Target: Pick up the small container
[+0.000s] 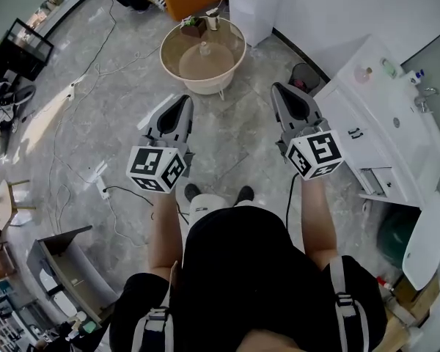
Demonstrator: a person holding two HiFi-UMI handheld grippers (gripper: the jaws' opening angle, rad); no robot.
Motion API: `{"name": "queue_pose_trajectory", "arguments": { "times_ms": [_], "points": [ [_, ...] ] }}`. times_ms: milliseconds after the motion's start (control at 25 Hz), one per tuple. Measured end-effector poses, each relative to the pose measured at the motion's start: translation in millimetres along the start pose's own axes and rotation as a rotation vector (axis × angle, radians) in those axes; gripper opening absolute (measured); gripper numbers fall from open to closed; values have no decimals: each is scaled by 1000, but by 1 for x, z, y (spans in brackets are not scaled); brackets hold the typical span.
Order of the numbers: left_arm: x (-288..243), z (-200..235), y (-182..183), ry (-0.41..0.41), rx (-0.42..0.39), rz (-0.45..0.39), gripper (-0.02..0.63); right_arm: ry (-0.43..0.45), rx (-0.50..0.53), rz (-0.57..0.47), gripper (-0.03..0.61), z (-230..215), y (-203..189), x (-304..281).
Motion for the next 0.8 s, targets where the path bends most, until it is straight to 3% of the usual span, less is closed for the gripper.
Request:
{"name": "queue_pose_trajectory", "arguments": {
  "times_ms": [440,800],
  "points": [
    [-17,7,-24,-16,13,57,20,-29,-35,66,5,-13,-27,-5],
    [-68,67,-18,-33,-4,38,19,-54,-5,75,5,-31,-16,-76]
  ]
}}
Point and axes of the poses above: the fingertips, and each gripper's own axes: x backward along the fingers, z to its left, y out of its top, the point moved 8 cm from there along x, backward along the fingers, and after that the axes turned 6 degrees about -x, right-handed, at the moved point
